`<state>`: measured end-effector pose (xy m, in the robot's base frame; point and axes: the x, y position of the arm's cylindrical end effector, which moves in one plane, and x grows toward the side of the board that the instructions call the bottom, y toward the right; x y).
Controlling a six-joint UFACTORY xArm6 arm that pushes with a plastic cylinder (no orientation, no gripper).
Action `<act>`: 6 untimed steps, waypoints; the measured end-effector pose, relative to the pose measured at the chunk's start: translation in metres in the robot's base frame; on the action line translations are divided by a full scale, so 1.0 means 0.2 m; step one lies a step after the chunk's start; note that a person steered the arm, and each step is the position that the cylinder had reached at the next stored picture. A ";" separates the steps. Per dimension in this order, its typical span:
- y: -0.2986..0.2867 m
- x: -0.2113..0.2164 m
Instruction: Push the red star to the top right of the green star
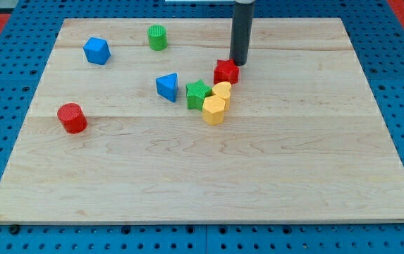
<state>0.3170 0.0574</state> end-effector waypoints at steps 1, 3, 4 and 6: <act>-0.03 0.02; -0.04 0.04; -0.09 0.07; -0.09 0.13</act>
